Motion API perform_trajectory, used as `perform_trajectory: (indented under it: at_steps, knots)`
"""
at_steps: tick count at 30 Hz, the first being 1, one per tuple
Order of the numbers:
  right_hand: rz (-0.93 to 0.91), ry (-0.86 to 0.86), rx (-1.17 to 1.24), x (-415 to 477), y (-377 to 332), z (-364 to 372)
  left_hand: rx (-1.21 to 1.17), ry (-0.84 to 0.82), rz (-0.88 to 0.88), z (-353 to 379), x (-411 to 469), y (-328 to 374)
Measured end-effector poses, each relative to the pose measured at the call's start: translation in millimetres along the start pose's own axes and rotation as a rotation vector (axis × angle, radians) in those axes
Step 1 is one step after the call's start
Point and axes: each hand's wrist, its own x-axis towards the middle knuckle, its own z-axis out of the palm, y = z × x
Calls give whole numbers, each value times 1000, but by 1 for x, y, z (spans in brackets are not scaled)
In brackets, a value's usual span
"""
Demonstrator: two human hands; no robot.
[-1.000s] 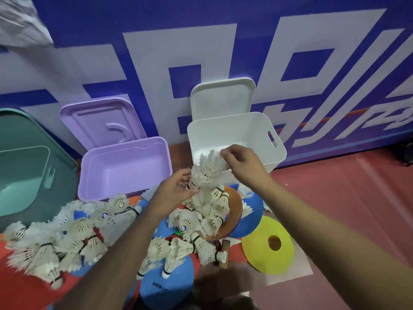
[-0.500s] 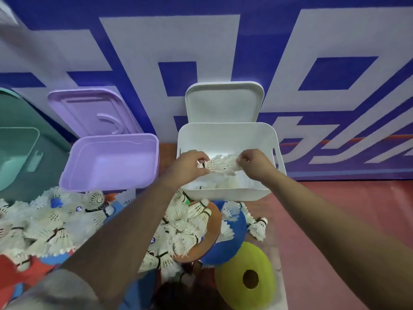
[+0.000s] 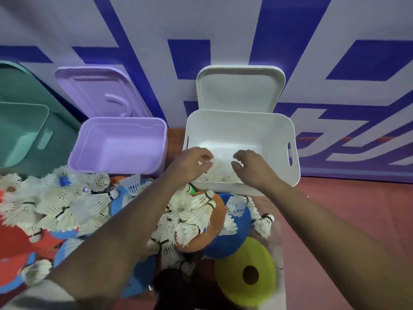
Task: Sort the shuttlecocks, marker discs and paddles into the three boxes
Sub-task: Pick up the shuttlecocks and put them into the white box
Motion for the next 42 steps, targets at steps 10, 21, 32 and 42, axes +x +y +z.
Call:
perform_trajectory:
  at_steps: [10,21,32,42]
  knots:
    - [-276,153,113,-89,-72,45,83,49,52,-20,-114,-70]
    - [87,16,-322,-96,-75,128,394,10,291,5,-109,-102]
    - [159,355,-169,-109,-72,117,56,89,348,-12,-108,-114]
    - [151,526,594,-107,-120,35,-72,-97,273,-50,-111,-95]
